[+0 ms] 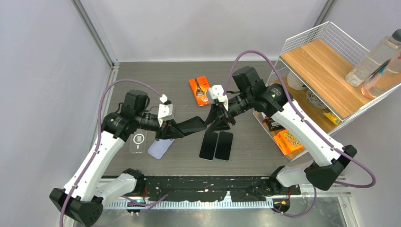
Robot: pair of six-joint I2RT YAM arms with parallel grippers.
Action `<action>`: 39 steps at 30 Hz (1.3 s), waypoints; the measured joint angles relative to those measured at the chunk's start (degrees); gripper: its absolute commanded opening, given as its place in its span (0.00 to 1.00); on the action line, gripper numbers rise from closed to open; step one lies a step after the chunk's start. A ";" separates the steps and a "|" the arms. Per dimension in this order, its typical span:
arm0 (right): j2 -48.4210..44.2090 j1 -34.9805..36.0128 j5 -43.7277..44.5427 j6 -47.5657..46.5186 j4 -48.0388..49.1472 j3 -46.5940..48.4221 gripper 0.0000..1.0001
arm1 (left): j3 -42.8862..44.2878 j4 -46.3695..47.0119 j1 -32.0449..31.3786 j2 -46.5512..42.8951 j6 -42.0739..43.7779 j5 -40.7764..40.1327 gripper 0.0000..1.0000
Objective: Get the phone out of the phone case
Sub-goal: Remove the phone case from the phone.
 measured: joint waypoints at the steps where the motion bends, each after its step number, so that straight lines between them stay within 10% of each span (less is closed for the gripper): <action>1: 0.00 0.02 0.00 0.33 0.04 0.00 0.39 | -0.04 -0.11 0.09 0.00 0.15 0.24 0.00; 21: 1.01 0.79 -0.17 4.04 0.68 -0.42 0.38 | -0.04 -4.57 0.35 0.20 7.80 2.03 0.00; 39: 0.98 1.38 4.04 6.29 4.42 -2.62 0.39 | -0.63 -2.12 0.35 1.20 -1.81 0.00 0.00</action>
